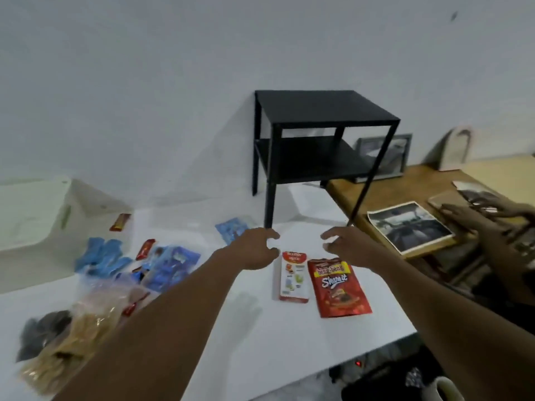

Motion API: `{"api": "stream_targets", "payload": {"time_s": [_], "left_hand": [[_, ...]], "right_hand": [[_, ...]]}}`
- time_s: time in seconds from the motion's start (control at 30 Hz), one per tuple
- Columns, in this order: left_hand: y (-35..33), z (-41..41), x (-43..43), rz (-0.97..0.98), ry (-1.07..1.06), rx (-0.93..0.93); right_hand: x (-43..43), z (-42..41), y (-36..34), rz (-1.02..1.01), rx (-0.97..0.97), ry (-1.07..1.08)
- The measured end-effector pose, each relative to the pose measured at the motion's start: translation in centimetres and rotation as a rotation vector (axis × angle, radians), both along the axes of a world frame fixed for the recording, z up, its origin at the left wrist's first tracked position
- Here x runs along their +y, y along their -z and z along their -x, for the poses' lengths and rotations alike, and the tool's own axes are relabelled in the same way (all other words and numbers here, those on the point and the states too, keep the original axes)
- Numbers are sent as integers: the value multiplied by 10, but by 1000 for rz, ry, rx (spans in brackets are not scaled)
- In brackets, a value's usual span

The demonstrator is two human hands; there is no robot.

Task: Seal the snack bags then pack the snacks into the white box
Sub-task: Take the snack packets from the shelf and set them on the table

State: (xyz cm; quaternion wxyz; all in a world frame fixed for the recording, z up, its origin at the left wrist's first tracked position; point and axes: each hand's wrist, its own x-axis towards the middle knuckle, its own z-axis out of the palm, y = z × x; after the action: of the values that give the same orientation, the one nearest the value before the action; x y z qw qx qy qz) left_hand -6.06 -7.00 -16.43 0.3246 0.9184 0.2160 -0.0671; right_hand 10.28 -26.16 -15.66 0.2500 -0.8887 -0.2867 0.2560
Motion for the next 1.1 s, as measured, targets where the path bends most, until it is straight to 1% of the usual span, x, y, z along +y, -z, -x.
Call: {"api": "stream_targets", "payload": {"time_s": [0.1, 0.17, 0.23, 0.3, 0.37, 0.47, 0.57, 0.67, 0.73, 0.9, 1.1], "left_hand": [[35, -36, -23, 31, 81, 27], [63, -52, -39, 23, 115, 84], [94, -68, -51, -14, 137, 162], [126, -83, -58, -59, 165, 221], [156, -99, -61, -64, 150, 248], [199, -119, -61, -46, 52, 323], [229, -136, -64, -50, -22, 315], [236, -154, -69, -148, -98, 239], [232, -162, -73, -193, -154, 248], [228, -154, -72, -287, -137, 229], [209, -117, -45, -216, -255, 204]], "right_hand": [[-43, -15, 29, 38, -14, 107], [-62, -23, 55, 74, -3, 157], [-71, -32, 86, 124, 26, 163], [-72, -45, 122, 132, 44, 136], [-65, -59, 160, 130, 34, 69], [-51, -76, 217, 239, -68, -151], [-44, -92, 253, 343, -117, -232], [-39, -111, 265, 302, -232, -279], [-36, -119, 270, 258, -285, -262], [-21, -135, 260, 338, -305, -253], [-9, -138, 235, 327, -328, -269]]}}
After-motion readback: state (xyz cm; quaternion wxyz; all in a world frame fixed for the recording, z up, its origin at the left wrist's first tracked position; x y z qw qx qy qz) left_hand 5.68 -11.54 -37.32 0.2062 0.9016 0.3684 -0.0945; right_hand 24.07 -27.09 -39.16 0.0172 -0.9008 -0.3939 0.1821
